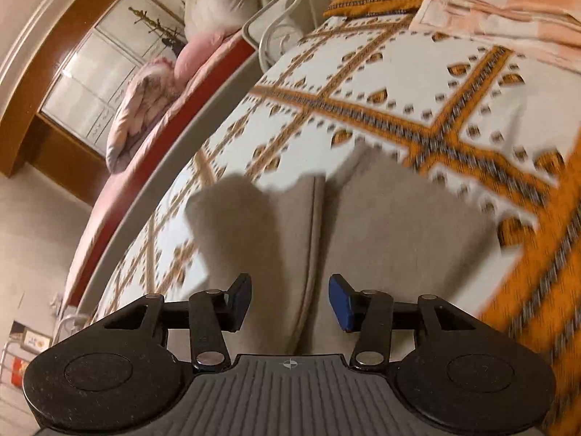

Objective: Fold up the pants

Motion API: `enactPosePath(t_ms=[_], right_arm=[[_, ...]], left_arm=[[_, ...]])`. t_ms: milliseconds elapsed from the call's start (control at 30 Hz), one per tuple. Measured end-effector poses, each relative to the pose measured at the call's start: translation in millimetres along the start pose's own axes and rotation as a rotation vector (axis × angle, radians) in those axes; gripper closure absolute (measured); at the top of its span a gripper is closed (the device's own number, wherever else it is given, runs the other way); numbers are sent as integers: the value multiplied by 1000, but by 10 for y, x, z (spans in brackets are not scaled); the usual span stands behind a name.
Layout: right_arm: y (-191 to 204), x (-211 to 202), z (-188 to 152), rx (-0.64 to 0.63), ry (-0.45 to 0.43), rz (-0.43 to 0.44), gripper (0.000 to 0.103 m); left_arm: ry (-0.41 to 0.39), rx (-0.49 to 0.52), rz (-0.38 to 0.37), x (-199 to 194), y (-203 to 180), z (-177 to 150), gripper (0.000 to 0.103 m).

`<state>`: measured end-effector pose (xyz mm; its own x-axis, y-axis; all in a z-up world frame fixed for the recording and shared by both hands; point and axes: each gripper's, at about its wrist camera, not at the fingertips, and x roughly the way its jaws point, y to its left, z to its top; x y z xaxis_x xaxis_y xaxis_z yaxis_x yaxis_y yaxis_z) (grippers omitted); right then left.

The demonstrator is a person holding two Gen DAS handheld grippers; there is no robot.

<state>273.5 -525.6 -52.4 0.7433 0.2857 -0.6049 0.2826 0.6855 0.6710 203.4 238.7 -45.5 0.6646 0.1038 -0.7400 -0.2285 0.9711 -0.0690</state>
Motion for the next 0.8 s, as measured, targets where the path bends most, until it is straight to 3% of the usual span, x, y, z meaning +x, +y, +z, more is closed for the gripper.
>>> enactPosePath(t_ms=[133,233,267,300,400,500,567,700,800], right_arm=[[-105,316,213,-5,31,-25,55],[-135,429,304,-55,0,-19,57],[-107,462,335,-81,0,-28,65],[-88,512,363,-102,12,-33,97],[-17,501,378,-140,0,-27,98],[23,34,417,-141,-135,9,98],[-84,-262,386,-137,-182,-61,98],[-482,-300,285,-51,-43,-156,98],[-514,-355,262,-63,-62,-137,98]], left_arm=[[7,31,20,37,-58,-2,8],[14,89,40,61,-119,-32,7],[15,104,43,63,-129,-42,7],[16,116,44,65,-136,-51,7],[15,132,45,57,-143,-70,7],[14,127,38,35,-129,-79,7],[14,126,27,29,-113,-80,7],[19,126,24,43,-110,-68,6],[24,119,37,55,-131,-55,6]])
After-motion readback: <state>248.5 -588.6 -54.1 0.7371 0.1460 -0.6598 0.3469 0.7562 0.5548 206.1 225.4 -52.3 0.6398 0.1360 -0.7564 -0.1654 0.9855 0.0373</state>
